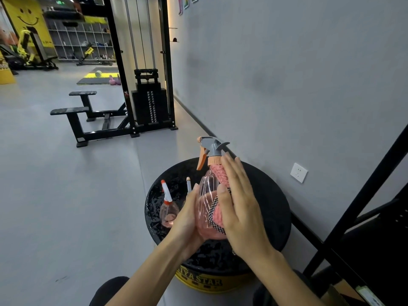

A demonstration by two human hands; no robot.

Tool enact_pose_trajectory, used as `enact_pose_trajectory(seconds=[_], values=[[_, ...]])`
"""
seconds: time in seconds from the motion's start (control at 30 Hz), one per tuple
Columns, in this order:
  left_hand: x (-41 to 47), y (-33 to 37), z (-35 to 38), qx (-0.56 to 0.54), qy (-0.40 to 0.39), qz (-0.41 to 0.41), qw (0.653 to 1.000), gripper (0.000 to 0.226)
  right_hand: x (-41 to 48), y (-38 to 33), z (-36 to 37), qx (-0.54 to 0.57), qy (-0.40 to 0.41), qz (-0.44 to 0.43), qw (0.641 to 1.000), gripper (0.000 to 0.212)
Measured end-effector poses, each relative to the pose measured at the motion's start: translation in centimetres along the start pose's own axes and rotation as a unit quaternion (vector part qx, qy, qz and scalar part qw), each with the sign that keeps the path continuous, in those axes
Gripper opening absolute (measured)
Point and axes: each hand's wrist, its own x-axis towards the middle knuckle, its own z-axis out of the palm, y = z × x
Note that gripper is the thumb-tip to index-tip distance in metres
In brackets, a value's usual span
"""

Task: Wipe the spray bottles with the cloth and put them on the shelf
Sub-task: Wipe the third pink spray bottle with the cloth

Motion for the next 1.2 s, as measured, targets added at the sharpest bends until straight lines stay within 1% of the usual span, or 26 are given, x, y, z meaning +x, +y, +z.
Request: enact_pose_trajectory(seconds=[0.07, 0.13, 0.2, 0.27, 0.33, 0.4, 0.47, 0.53, 0.63, 0.73, 0.77, 0.9, 0.97, 1.07, 1.13, 1.2], values=[[0.1, -0.2, 0.0, -0.005, 0.001, -0.005, 1.000, 0.057, -0.3, 0.4, 0.1, 0.005, -0.003, 0.006, 1.000, 0.055], [0.4, -0.3, -0.1, -0.005, -0.003, 0.006, 1.000, 0.064, -1.1, 0.8, 0.3, 0.002, -0.002, 0.005, 1.000, 0.059], [0.6, -0.4, -0.1, 0.004, -0.014, 0.027, 1.000, 0.059, -2.0, 1.3, 0.7, 0.005, -0.002, 0.007, 1.000, 0.061], [1.0, -0.6, -0.3, 0.021, -0.021, 0.038, 0.999, 0.053, -2.7, 1.8, 1.1, 0.017, -0.001, 0.008, 1.000, 0.058], [1.5, -1.0, -0.5, 0.051, -0.047, 0.040, 0.997, 0.060, -2.9, 2.5, 1.4, 0.044, 0.009, 0.020, 0.999, 0.055], [2.1, -1.5, -0.8, 0.061, -0.071, 0.035, 0.995, 0.072, -2.8, 3.3, 1.5, 0.095, 0.025, 0.048, 0.994, 0.052], [2.6, -1.8, -1.0, 0.078, -0.074, 0.023, 0.994, 0.076, -2.7, 4.4, 1.5, 0.145, 0.036, 0.080, 0.985, 0.049], [3.2, -2.2, -1.1, 0.095, -0.061, 0.006, 0.994, 0.078, -2.5, 5.6, 1.4, 0.170, 0.041, 0.104, 0.979, 0.047], [3.9, -3.1, -1.3, 0.119, -0.046, -0.014, 0.992, 0.090, -1.4, 7.3, 1.2, 0.167, 0.042, 0.121, 0.978, 0.047], [4.2, -3.9, -1.2, 0.124, -0.059, -0.025, 0.990, 0.084, -0.4, 8.8, 1.3, 0.160, 0.026, 0.141, 0.977, 0.043], [4.5, -4.1, -1.3, 0.126, -0.060, -0.028, 0.990, 0.086, -0.4, 9.1, 1.6, 0.160, 0.020, 0.144, 0.976, 0.044], [6.2, -4.6, -1.7, 0.111, -0.052, -0.020, 0.992, 0.101, -1.5, 10.0, 2.8, 0.138, 0.012, 0.121, 0.983, 0.050], [7.1, -4.8, -2.1, 0.106, -0.048, 0.001, 0.993, 0.097, -2.2, 10.5, 3.4, 0.135, 0.012, 0.122, 0.983, 0.049], [8.6, -5.3, -2.8, 0.088, -0.031, 0.020, 0.995, 0.082, -3.1, 11.6, 3.8, 0.184, 0.017, 0.161, 0.970, 0.051], [9.6, -5.7, -3.3, 0.080, -0.013, 0.014, 0.997, 0.068, -3.3, 12.5, 3.8, 0.239, 0.027, 0.205, 0.949, 0.040], [10.6, -6.3, -4.0, 0.093, 0.006, 0.007, 0.996, 0.049, -3.0, 13.3, 3.6, 0.287, 0.045, 0.249, 0.924, 0.039]])
